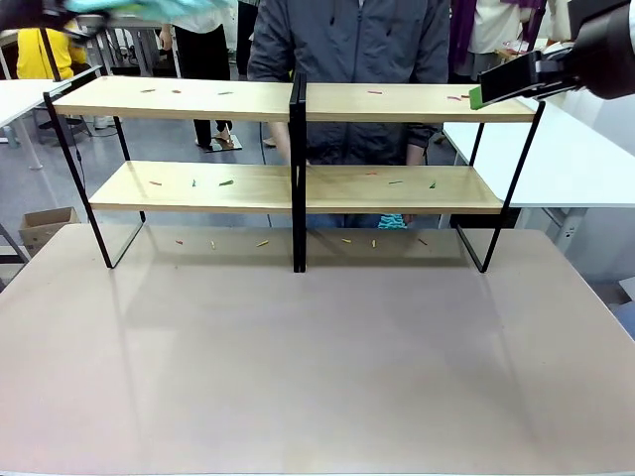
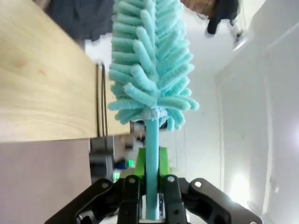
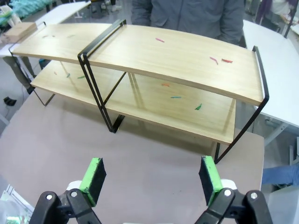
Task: Clean the shelves.
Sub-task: Pick up the Duster when the human hands it over, then clean a randomly selected level of the Shelf with the Duster.
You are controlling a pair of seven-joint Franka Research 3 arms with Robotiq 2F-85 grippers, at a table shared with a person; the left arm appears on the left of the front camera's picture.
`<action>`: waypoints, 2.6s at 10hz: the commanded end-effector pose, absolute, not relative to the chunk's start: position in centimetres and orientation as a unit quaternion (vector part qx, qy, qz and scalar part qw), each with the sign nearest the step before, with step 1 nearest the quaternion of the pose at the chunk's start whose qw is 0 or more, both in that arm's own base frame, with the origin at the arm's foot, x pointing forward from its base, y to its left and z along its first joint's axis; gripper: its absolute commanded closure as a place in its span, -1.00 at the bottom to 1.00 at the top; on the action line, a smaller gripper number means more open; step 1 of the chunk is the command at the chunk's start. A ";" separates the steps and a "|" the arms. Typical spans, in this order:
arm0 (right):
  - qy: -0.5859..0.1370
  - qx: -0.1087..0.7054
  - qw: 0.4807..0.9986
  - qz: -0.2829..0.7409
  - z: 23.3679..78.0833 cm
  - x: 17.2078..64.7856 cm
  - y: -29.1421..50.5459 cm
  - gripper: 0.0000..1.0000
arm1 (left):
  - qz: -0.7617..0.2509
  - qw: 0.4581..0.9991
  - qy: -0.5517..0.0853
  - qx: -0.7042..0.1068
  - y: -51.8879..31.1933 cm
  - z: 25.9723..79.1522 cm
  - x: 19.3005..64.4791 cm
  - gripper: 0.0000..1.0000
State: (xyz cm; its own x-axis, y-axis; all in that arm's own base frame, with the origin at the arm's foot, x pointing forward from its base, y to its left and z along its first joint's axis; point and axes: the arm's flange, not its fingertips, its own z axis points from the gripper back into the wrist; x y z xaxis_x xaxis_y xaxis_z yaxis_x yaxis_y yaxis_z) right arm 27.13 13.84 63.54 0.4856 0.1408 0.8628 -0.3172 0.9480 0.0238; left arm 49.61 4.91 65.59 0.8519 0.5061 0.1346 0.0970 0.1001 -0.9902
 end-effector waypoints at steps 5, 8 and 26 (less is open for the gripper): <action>-0.490 0.092 0.857 0.133 63.6 27.1 13.8 -1.00 | 0.395 0.506 -0.416 -0.644 21.4 60.5 35.8 1.00; -0.490 0.092 0.857 0.133 63.6 27.1 13.8 -1.00 | 0.362 0.567 -0.416 -0.612 23.0 62.4 33.2 1.00; -0.490 0.092 0.857 0.133 63.6 27.1 13.8 -1.00 | -0.304 0.868 0.099 -0.379 -4.2 52.1 21.7 0.74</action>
